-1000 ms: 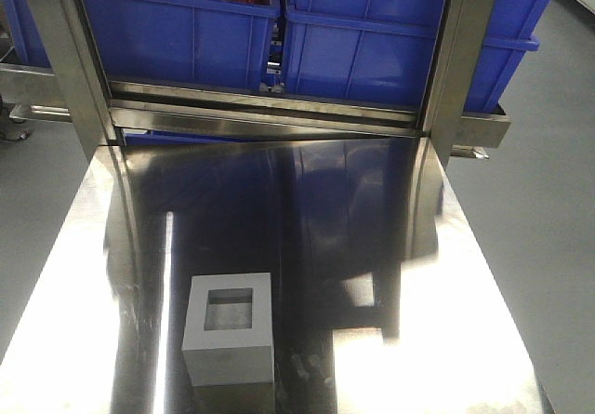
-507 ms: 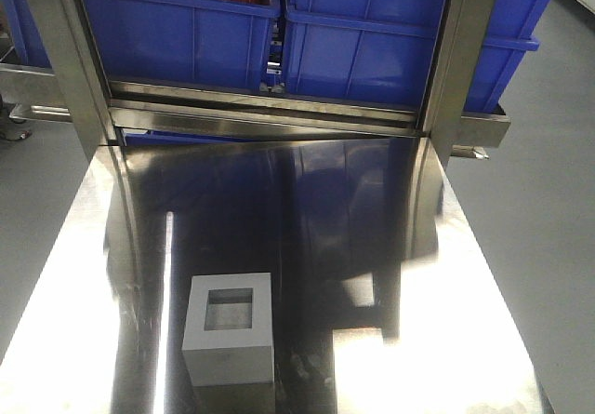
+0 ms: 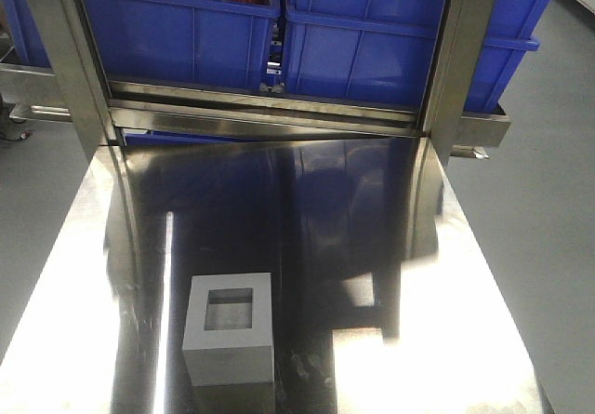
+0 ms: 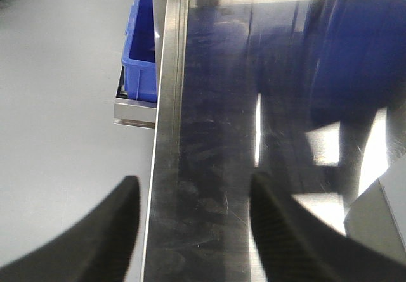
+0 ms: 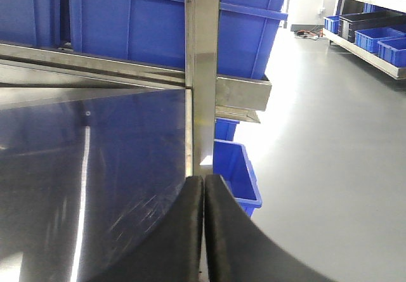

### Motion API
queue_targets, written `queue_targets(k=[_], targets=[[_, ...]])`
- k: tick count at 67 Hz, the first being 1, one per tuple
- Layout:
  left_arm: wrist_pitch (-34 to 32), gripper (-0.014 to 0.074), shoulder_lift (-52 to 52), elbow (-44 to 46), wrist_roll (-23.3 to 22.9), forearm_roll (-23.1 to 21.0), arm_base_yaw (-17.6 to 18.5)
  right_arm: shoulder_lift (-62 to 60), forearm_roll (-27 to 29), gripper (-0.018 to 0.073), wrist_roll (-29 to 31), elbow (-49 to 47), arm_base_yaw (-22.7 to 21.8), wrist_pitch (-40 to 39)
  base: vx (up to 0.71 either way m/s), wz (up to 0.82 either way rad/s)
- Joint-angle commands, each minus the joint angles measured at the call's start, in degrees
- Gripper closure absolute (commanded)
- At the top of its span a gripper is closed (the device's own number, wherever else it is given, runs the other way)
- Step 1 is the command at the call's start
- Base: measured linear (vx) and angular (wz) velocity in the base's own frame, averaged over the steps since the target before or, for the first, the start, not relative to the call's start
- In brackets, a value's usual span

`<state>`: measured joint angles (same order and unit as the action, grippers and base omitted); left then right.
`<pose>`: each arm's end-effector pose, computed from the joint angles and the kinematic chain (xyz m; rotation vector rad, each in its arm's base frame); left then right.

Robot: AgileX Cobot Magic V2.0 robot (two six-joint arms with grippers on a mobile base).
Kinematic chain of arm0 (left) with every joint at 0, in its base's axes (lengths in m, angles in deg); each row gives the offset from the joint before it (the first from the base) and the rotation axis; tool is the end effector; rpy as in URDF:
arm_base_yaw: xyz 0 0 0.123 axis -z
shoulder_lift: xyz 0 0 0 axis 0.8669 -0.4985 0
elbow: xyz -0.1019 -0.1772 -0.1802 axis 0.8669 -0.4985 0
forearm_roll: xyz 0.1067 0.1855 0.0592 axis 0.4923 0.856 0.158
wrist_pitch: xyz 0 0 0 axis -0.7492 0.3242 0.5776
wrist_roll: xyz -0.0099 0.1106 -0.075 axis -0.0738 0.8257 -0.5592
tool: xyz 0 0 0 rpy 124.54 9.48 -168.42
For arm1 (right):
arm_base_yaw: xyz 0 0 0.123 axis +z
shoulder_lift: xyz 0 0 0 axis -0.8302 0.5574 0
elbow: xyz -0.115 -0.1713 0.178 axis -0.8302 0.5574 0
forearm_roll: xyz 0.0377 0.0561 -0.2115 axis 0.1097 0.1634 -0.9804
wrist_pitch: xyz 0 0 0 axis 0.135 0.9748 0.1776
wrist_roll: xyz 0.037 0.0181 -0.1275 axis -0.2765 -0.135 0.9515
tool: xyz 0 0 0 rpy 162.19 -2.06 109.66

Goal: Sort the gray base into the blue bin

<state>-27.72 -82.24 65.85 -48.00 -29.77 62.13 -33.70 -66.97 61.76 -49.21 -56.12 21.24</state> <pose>0.1271 0.0018 0.2230 -0.1441 2.1566 -0.0524 0.0808 -0.0012 0.1809 -0.0347 1.6950 -0.0436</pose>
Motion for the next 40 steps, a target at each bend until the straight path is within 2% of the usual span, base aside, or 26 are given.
queue_targets(k=[1, 16, 20, 27, 33, 38, 40], targets=[[-4.2, 0.014, -0.5, 2.01, -0.22, -0.2, 0.44, -0.43, -0.48, 0.0564, 0.38, 0.32, -0.31, -4.28, 0.0, 0.0], [-4.61, 0.0148, -0.5, 2.01, -1.79, -1.03, 0.44, -0.43, -0.48, 0.0564, 0.38, 0.32, -0.31, -4.28, 0.0, 0.0], [-5.55, 0.0148, -0.5, 2.13, -3.33, -3.41, 0.44, -0.43, -0.48, 0.0564, 0.38, 0.32, -0.31, -4.28, 0.0, 0.0], [-5.58, 0.0148, -1.21, 4.01, -3.06, -8.98, 0.44, -0.43, -0.48, 0.0564, 0.38, 0.32, -0.31, -4.28, 0.0, 0.0], [-4.33, 0.0148, -3.5, 7.47, 1.64, -16.01, 0.44, -0.43, -0.48, 0.0564, 0.38, 0.32, -0.31, -4.28, 0.0, 0.0], [-1.84, 0.0148, -6.32, 10.22, 8.56, -23.42, 0.44, -0.43, -0.48, 0.0564, 0.38, 0.32, -0.31, -4.28, 0.0, 0.0], [-0.34, 0.0148, -7.7, 12.04, 12.6, -27.67, 0.44, -0.43, -0.48, 0.0564, 0.38, 0.32, -0.31, -4.28, 0.0, 0.0]])
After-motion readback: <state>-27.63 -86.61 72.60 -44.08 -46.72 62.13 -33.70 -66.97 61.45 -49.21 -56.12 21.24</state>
